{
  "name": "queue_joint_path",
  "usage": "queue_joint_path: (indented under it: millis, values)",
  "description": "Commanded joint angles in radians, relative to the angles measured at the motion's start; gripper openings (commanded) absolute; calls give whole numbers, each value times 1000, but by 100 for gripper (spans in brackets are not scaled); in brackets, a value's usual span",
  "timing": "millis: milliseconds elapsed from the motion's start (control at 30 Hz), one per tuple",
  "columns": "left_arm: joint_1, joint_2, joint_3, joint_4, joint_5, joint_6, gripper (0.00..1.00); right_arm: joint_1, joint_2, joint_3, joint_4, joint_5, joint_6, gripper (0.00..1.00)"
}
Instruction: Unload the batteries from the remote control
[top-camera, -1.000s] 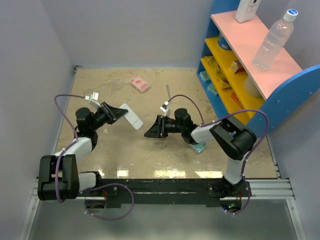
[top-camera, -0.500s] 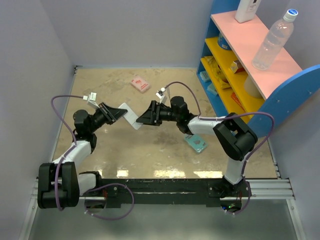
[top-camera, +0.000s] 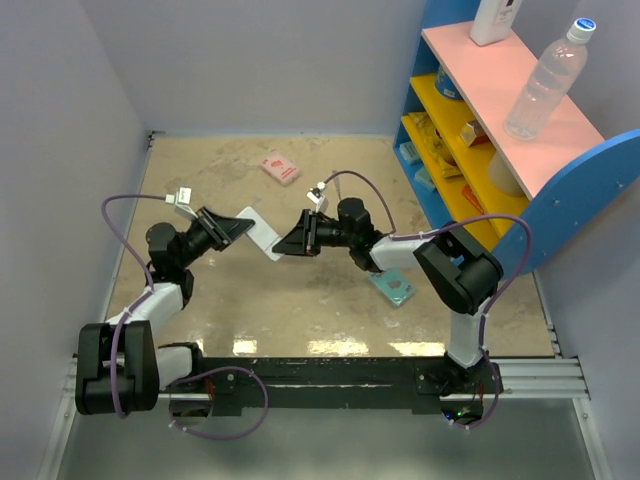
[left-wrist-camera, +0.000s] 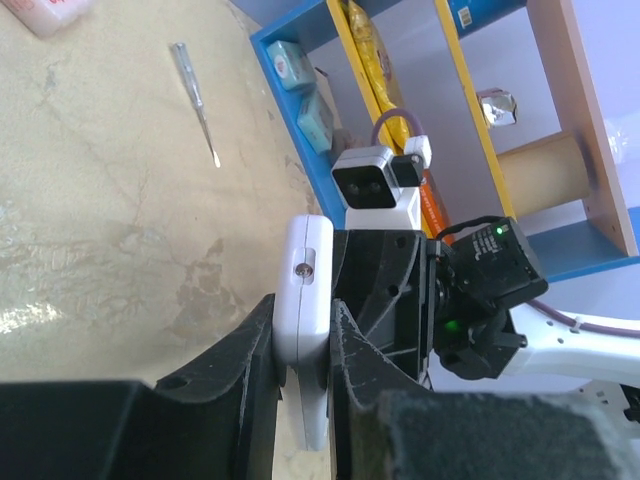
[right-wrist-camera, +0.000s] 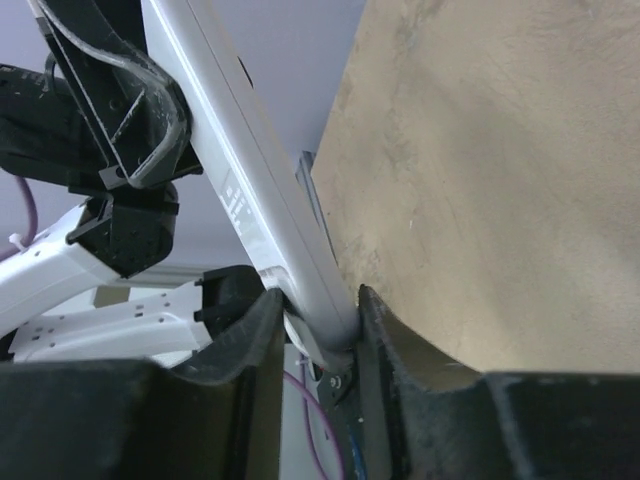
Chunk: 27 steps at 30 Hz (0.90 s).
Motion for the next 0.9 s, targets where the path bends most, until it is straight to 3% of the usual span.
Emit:
queue_joint_path:
  millis: [0, 233, 333, 500, 633, 867]
  values:
    - [-7, 2, 30, 48, -24, 17, 0, 9, 0, -64, 79, 7, -13, 22]
    - [-5, 46, 39, 55, -46, 37, 0, -5, -3, -156, 157, -7, -13, 15]
    - [-5, 55, 39, 54, -47, 43, 0, -13, -12, -162, 157, -8, -8, 19]
    - [-4, 62, 37, 43, -49, 49, 0, -22, -12, -144, 182, -23, 19, 37]
    - [-5, 60, 31, 15, -56, 71, 0, -31, -11, -135, 196, -26, 36, 34]
    - [-5, 62, 36, -23, -81, 103, 0, -33, -8, -138, 200, -31, 39, 18]
